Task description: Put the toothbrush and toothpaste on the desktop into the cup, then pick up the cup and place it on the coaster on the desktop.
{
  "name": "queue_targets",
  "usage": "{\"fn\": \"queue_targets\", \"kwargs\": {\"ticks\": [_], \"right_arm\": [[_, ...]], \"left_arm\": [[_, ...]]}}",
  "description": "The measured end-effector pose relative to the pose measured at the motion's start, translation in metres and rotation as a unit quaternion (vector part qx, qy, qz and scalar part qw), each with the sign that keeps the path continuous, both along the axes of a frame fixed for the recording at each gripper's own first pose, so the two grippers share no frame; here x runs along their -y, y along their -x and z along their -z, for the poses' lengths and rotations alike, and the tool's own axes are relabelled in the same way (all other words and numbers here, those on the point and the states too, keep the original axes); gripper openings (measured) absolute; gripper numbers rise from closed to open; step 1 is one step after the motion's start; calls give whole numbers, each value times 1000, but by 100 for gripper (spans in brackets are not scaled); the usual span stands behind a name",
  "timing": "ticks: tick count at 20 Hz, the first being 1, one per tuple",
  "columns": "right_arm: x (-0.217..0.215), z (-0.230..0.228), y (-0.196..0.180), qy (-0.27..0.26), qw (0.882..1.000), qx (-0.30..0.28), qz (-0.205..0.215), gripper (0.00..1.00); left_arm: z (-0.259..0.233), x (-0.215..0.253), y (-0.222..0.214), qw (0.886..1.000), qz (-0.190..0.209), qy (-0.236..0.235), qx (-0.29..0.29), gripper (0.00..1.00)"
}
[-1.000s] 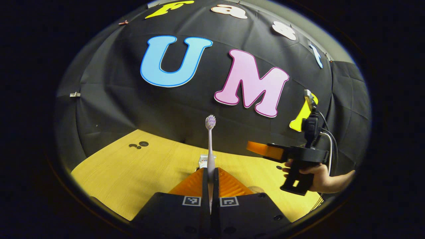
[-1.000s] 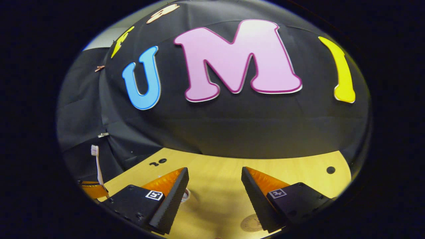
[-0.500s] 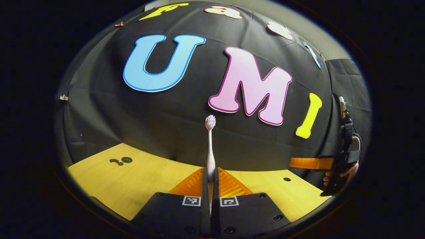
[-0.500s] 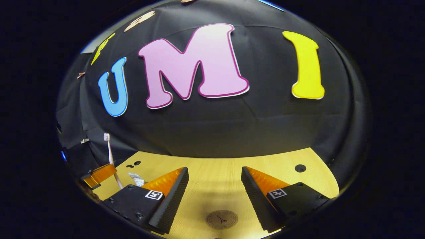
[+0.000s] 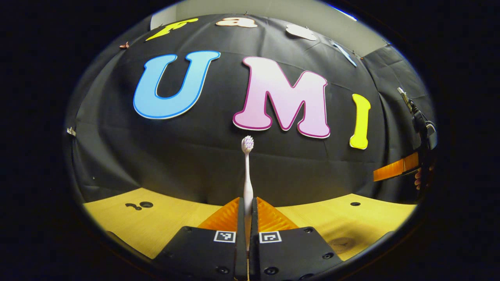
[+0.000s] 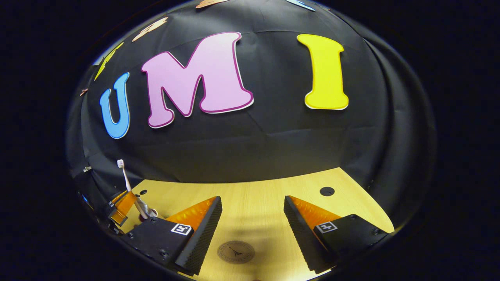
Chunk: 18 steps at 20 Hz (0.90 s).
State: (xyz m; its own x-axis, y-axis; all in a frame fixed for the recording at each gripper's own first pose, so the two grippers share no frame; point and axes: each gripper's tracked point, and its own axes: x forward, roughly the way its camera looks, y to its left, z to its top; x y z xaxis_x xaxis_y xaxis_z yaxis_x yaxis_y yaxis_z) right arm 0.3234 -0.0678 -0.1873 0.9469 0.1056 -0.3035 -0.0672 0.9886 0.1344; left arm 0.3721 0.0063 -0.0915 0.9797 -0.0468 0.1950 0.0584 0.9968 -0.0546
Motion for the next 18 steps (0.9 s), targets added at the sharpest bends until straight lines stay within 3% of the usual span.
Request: {"fn": "queue_targets", "kwargs": {"ticks": [10,18], "right_arm": [[10,32,17,15,999,-27,12,98],[4,58,23,10,998,-55,8,98]], "left_arm": [[0,-3,-3,999,-9,-7,45,10],[4,-2,9,999,-14,-16,43,10]]}}
